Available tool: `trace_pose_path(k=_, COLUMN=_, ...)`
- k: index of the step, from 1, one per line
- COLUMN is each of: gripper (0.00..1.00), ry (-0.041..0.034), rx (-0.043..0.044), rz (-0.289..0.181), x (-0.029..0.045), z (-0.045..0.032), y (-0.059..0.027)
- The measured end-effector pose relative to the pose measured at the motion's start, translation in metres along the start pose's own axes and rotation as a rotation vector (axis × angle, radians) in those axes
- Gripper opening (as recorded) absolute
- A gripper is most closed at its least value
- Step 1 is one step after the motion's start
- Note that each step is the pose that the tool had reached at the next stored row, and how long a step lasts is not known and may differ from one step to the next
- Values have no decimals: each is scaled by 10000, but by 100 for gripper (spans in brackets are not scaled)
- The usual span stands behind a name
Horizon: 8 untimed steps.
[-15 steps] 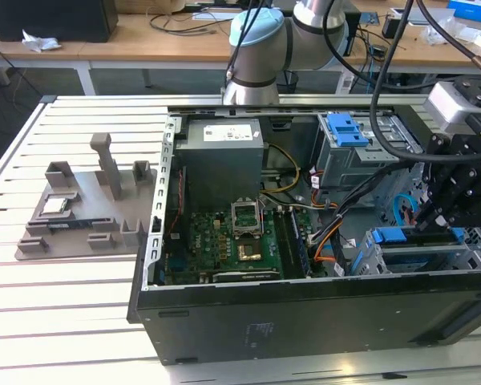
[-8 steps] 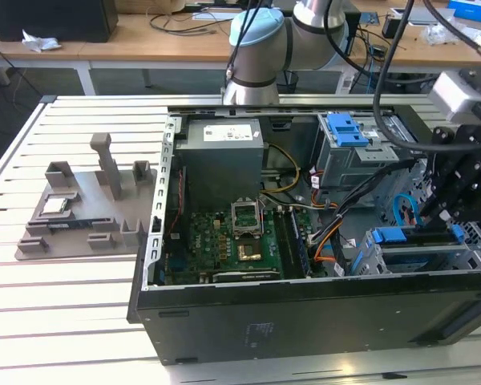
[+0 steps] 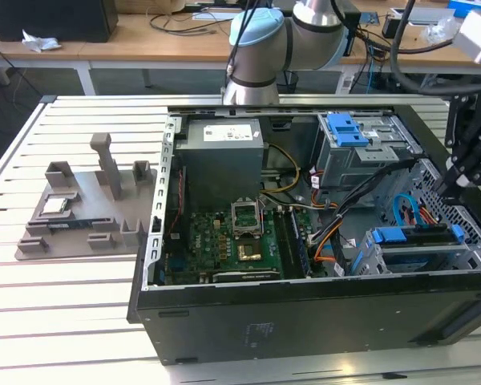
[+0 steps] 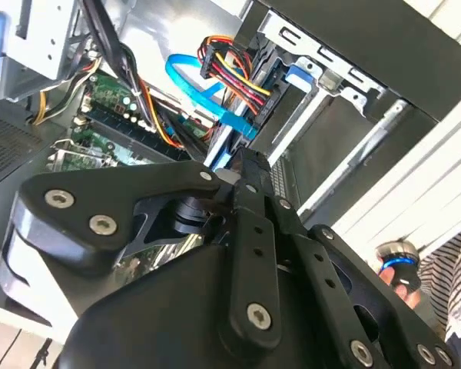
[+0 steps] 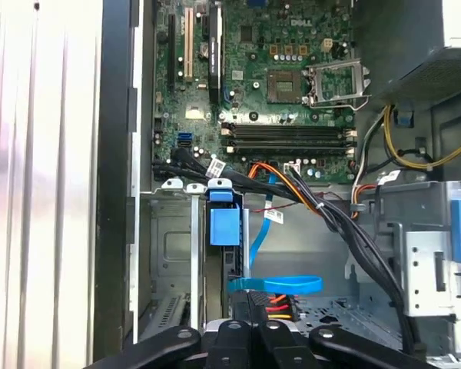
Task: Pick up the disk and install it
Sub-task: 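Insert the second disk wire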
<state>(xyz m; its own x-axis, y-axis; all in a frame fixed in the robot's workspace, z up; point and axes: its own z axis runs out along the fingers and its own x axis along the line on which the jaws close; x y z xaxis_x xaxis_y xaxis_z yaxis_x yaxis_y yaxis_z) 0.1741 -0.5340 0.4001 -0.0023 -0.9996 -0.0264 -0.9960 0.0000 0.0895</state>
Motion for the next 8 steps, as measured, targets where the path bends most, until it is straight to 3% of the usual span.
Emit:
trace_pose_path(k=2, gripper=11, ry=0, rx=0, rz=0, x=-4, z=-52, y=5)
trace_pose_path(k=8, gripper=11, ry=0, rx=0, rz=0, x=-5, z=-62, y=6)
